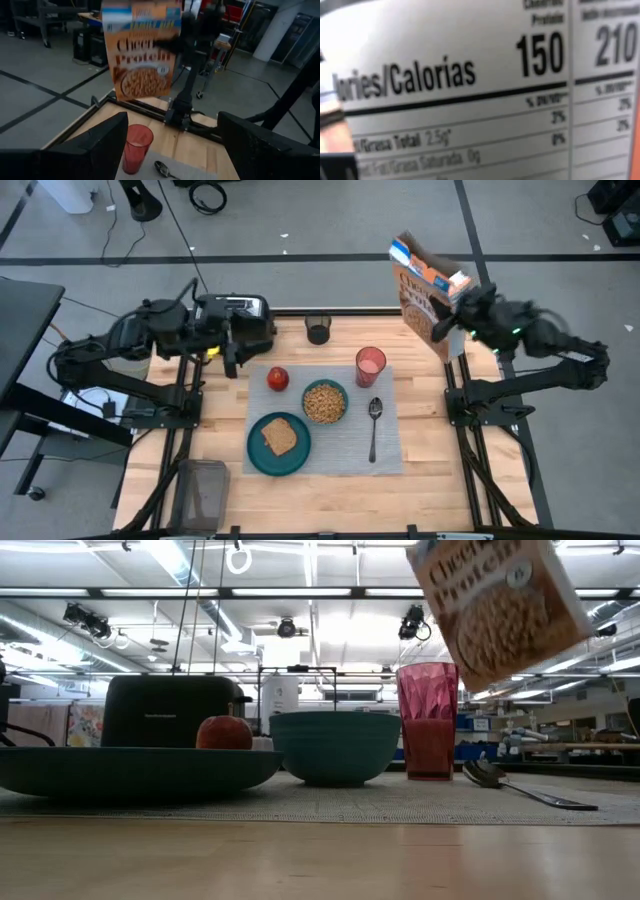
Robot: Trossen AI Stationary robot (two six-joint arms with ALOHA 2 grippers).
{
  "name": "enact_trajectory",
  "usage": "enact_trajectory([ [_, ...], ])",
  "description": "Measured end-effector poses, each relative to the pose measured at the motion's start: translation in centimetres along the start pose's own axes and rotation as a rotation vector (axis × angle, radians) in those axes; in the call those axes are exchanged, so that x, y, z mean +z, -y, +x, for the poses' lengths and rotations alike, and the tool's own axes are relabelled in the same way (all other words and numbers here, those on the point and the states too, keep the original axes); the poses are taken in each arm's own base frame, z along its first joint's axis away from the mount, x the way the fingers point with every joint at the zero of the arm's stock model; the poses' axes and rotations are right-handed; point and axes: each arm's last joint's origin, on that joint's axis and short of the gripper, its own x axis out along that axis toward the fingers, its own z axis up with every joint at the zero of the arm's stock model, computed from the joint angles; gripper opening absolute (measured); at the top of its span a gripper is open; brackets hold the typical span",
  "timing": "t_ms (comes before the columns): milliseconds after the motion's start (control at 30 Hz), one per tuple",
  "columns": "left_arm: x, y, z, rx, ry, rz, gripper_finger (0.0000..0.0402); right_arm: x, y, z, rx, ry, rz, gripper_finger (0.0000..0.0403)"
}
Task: Arrange a breakfast setting
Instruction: Pour the cereal from the orange cereal box into the dark green bowl
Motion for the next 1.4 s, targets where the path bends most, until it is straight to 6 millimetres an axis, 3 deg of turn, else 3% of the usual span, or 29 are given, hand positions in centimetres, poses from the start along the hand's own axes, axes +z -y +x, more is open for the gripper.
enact_trajectory([
  [367,-0.2,-0.1,-0.2,0.012,-0.02,-0.003,0.0314,-10.0,-2.5,3.5,-0.254,0.037,0.024,0.0178],
  [600,-0.3,-0.1,-0.2,0.014,-0.027,-0.027,0.0314,-13.3,-1.4,5.3,-0.374,0.118,0.135,0.0177],
  [933,-0.3,-0.1,-0.2,0.012,-0.028,-0.026,0.0314,-16.7,0.5,7.1,-0.455,0.095,0.202,0.0181],
  [1133,-0.5,-0.2,-0.2,0.019,-0.049,-0.02,0.0314,-16.2,0.6,7.4,-0.396,0.057,0.19,0.0195],
  [1400,-1.0,0.0,-0.2,0.016,-0.091,-0.007,0.0314,-13.1,1.3,6.7,-0.382,-0.144,0.187,0.0282],
])
